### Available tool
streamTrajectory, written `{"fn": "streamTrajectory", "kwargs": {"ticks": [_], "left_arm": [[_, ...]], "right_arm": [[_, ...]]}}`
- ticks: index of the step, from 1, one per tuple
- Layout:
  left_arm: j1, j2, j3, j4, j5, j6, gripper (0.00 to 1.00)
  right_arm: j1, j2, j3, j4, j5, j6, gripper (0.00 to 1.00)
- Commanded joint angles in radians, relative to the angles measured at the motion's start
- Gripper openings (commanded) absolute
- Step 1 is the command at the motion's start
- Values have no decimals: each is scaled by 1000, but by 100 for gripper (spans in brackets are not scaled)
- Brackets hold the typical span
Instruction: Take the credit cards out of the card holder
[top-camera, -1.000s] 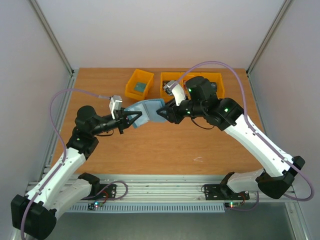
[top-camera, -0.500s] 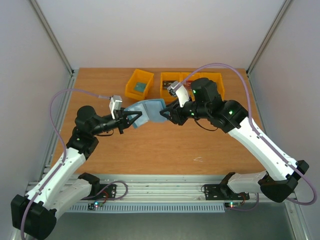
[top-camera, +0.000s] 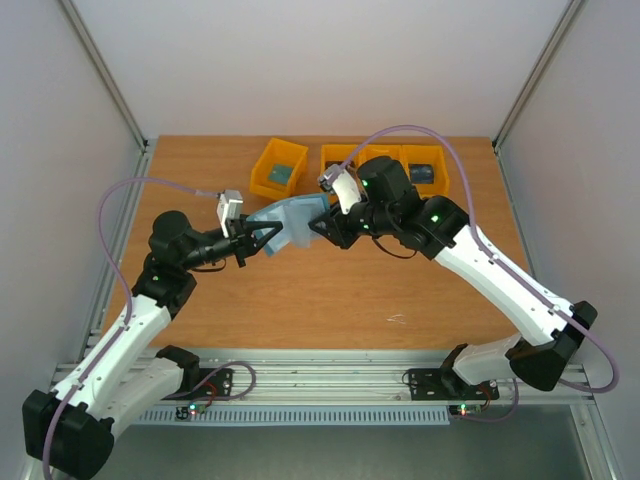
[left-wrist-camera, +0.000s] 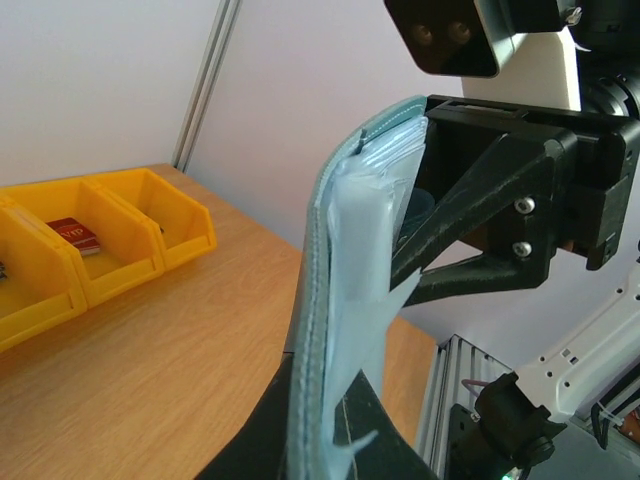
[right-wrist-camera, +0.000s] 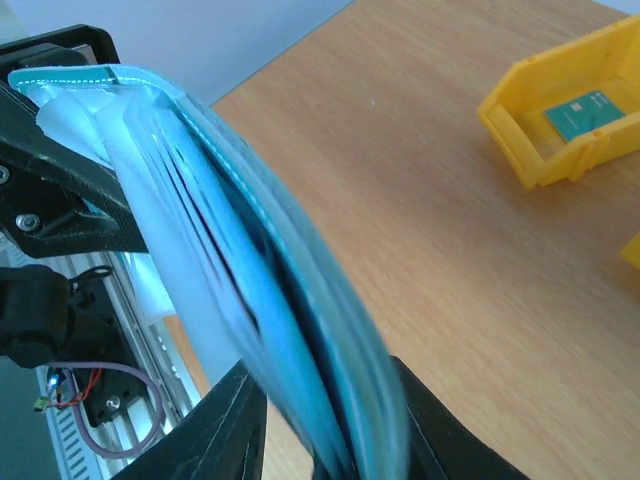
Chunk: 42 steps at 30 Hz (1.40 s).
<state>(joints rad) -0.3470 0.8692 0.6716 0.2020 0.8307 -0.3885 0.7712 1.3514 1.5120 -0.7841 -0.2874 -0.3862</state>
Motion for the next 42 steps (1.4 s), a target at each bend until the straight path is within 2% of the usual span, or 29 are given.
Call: {"fn": "streamTrajectory", "kwargs": {"ticks": [1,7,10,11,13,14,15,18,20,21,28,29,31,32,36,39,42], "left_arm": [[-3,-20,10,77,52,9,0],[-4,-19,8,75,56,12,0],[-4,-21,6,63,55,22,0],[-3,-21,6,60,58,28,6],[-4,-24,4,57,65,37,38],[-4,-25,3,59,71,39,52],[-4,-25,2,59,75,41,62],[-4,-26,0,54,83,52,77],[-4,-24,-1,40,84,66,80],[-4,-24,-1,26,81,76,78],[-11,-32,-7,-89,85,239,38],[-11,-33,-7,-87,77,245,30],[-10,-33,-9,-65,49,235,5],[-11,-33,-8,-49,28,219,1],[-7,-33,-11,33,-14,110,0],[-6,-30,-12,64,-4,37,0],[-6,-31,-13,56,22,46,0]], "right_arm": [[24,48,21,83,-20,-2,29],[46,94,49,111,-89,-4,30],[45,91,45,141,-142,7,17],[45,88,42,149,-151,13,12],[45,85,46,150,-148,20,5],[45,84,48,143,-138,24,2],[45,85,51,137,-127,26,1],[45,85,62,118,-123,29,1],[45,86,71,114,-163,31,1],[45,86,75,117,-191,30,1],[45,61,73,165,-353,19,1],[45,59,75,166,-369,15,1],[45,55,79,157,-373,9,5],[45,50,78,150,-362,3,10],[12,0,7,164,-288,-2,33],[-45,-50,-49,169,-271,17,39],[-80,-82,-80,159,-248,21,43]]}}
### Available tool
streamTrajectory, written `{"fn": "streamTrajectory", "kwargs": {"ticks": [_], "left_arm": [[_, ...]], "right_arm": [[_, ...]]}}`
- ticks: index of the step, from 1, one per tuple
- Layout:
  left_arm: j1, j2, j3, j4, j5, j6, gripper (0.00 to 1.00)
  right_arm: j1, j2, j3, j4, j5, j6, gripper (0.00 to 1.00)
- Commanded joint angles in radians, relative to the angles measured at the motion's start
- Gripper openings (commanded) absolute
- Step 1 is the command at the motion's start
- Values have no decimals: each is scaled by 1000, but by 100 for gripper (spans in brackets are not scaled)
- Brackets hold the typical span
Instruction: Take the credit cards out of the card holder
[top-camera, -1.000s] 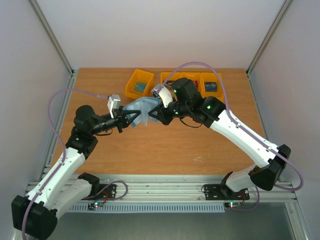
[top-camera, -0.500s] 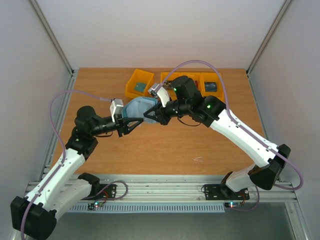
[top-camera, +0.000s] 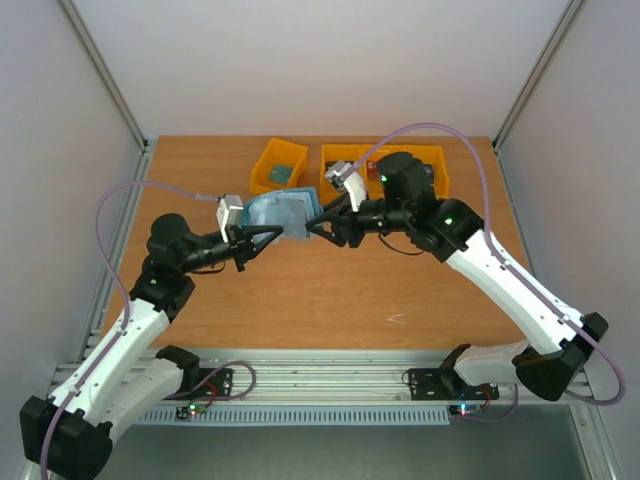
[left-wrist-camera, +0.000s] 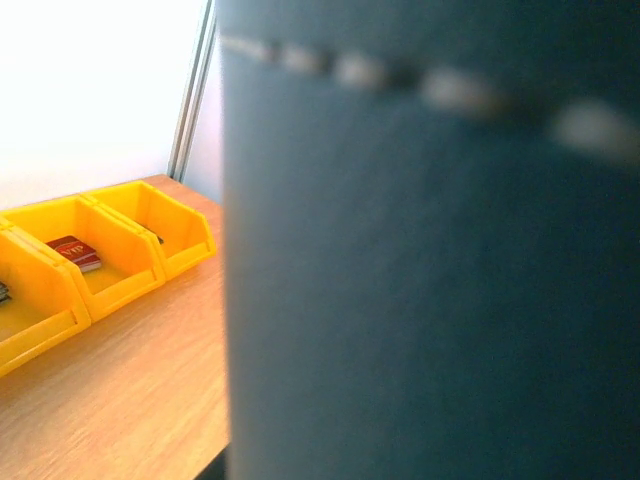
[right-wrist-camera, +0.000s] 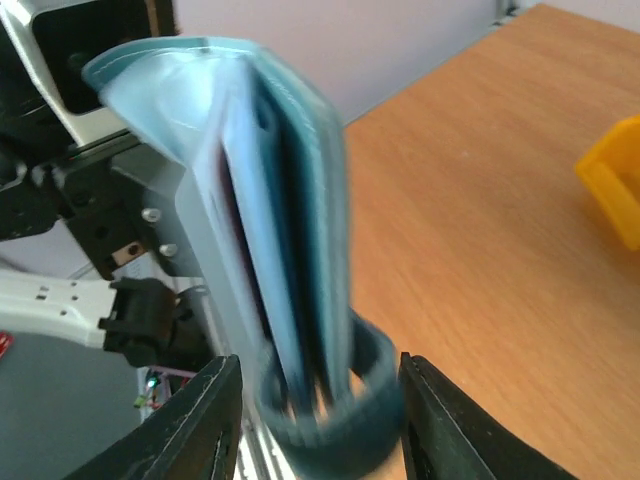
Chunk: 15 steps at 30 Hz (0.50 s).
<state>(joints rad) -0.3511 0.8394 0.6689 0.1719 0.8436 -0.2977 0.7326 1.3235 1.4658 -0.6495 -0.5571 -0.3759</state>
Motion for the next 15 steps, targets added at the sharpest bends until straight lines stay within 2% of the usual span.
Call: {"fn": "streamTrajectory", "kwargs": {"ticks": [1,8,15], "left_arm": [[-2,-1,-11,83,11,-40,0],[-2,1,-5,79,18,-32,0],[-2,-3,-6,75,17,-28,0]], "right_arm": [[-44,-60,-39,22,37,11,42],[-44,-33,-29,19,9,29,42],[-42,-13,-20,35,-81,32,50]]}}
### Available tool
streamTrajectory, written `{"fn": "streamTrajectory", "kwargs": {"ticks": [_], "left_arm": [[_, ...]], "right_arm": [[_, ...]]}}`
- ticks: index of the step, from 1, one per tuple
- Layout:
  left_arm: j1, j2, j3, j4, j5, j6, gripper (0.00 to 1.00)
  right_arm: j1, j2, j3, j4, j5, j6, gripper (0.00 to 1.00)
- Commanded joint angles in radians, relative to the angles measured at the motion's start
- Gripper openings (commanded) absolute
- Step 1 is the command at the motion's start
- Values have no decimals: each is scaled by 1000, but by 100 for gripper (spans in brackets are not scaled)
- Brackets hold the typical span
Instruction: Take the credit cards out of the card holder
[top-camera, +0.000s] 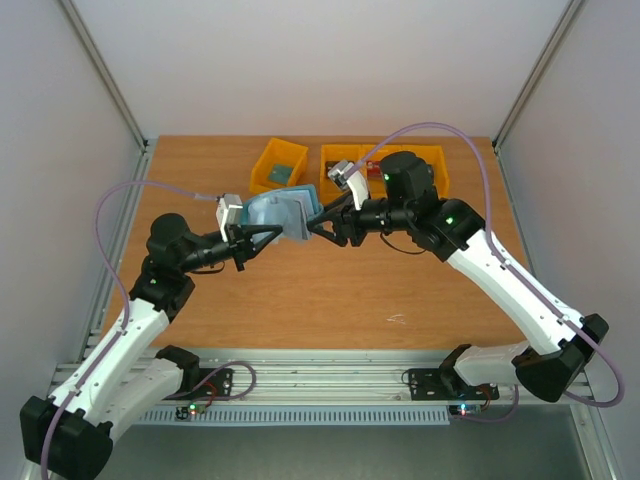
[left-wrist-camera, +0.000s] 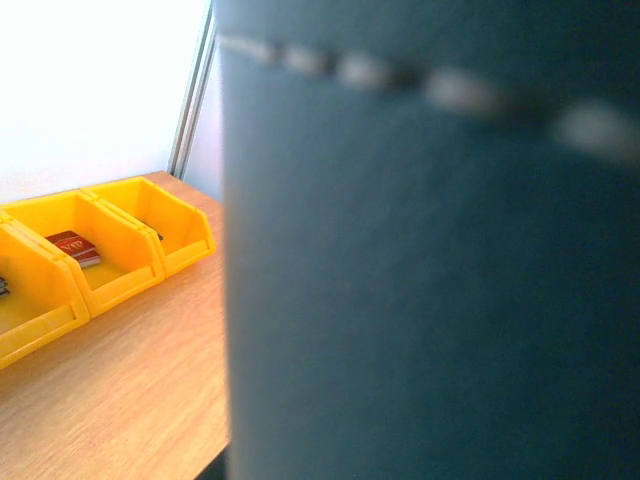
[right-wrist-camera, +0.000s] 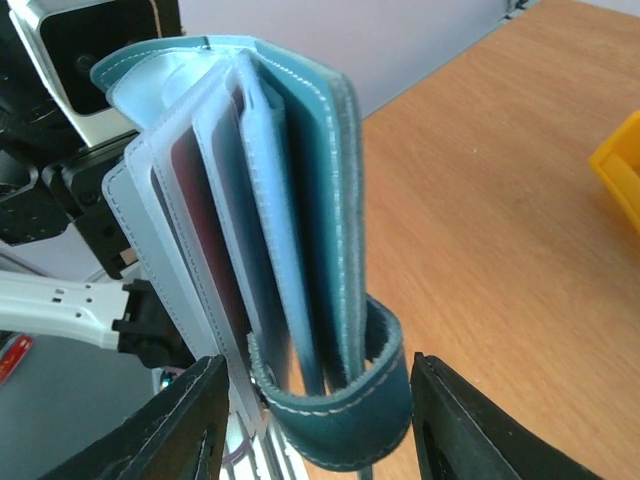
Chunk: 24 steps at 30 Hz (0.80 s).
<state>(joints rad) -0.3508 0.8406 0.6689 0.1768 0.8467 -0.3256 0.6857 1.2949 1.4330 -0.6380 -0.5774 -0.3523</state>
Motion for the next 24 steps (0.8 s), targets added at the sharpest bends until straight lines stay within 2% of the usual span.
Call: {"fn": "streamTrajectory", "kwargs": {"ticks": [1,5,10,14,21,24], "left_arm": [[-2,-3,-6,70,14,2,0],[-2,-4,-6,69,15,3,0],[-2,-3,-7,71,14,6,0],[-2,-2,-7,71,15,8,0],[-2,1,-5,71,17,8,0],[-2,1,-4,70,19,9,0]], "right_arm": [[6,20,16,18,-56,6,50],[7,35,27,7,-50,3,50],[9,32,29,-22,-112,-42,56],[9,21,23,-64,-95,-74,49],[9,20,24,-86,-110,-100,48],[9,18,25,-100,-130,-119,52]]}}
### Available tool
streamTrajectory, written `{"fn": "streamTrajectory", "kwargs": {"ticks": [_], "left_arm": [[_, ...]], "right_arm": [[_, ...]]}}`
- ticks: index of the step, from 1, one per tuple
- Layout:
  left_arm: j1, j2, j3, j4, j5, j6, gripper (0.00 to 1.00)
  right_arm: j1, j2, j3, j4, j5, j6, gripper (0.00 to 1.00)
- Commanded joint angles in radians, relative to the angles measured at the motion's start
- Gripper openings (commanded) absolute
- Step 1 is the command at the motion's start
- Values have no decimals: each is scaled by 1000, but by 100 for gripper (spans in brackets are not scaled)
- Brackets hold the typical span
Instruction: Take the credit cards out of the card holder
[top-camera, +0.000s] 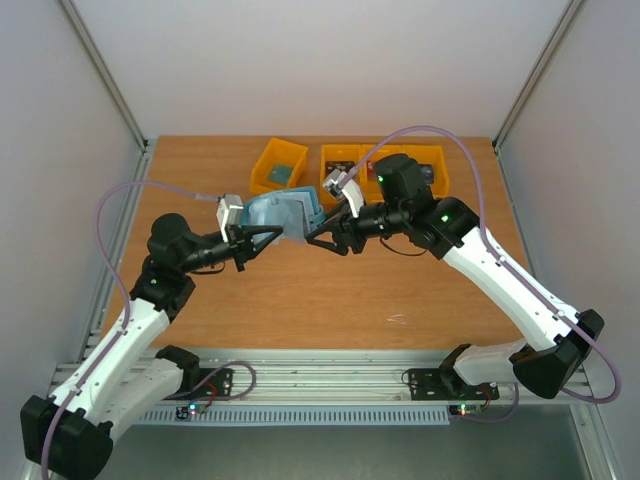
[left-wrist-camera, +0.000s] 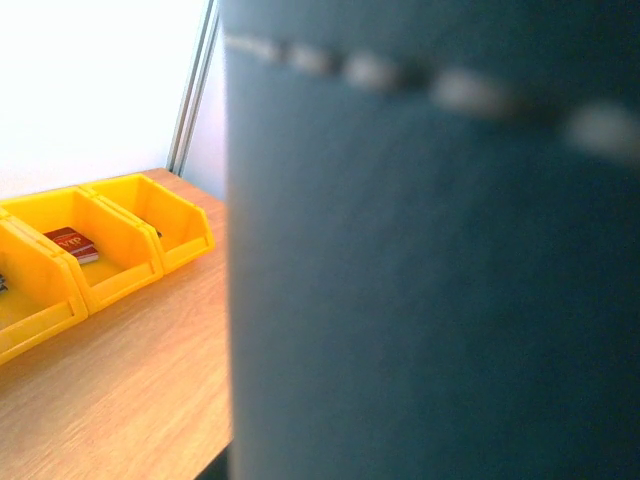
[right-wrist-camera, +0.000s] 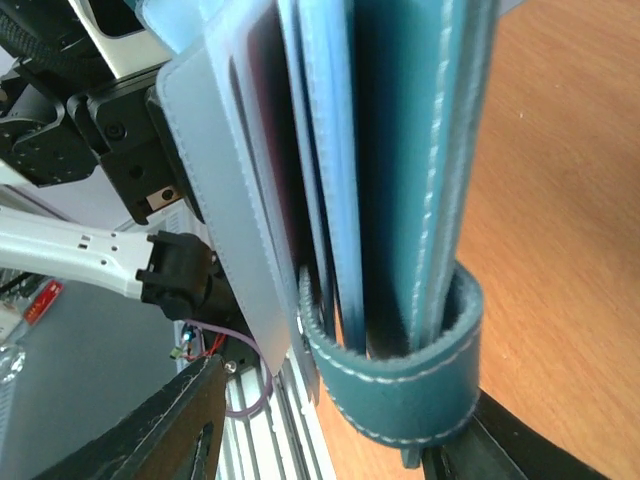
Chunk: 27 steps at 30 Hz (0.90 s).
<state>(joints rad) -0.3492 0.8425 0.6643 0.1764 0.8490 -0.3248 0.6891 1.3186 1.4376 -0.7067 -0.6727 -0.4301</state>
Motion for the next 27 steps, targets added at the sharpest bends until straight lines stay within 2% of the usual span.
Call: {"fn": "streamTrajectory", "kwargs": {"ticks": [1,4,10,20,21,24,25,27], "left_arm": [[-4,0,0,71,17,9,0],[-4,-1,0,71,17,9,0],[-4,1,3,71,21,9,0],[-4,-1,1,69,38,12,0],[-4,0,1,70,38,13,0],[-4,-2,-1,61,22,16,0],[-4,-3,-4,49,-9,20,6],[-3,-8,-9,23,-113,22,44]], "right_arm": [[5,-7,21,-36,-28,-42,53],[6,-5,21,-41,-2,-38,50],[5,3,15,20,74,9,32],[18,79,24,126,79,88,25],[19,86,32,127,78,91,21],[24,100,47,127,82,100,3],[24,102,49,121,101,107,1],[25,109,66,72,240,123,1]]}}
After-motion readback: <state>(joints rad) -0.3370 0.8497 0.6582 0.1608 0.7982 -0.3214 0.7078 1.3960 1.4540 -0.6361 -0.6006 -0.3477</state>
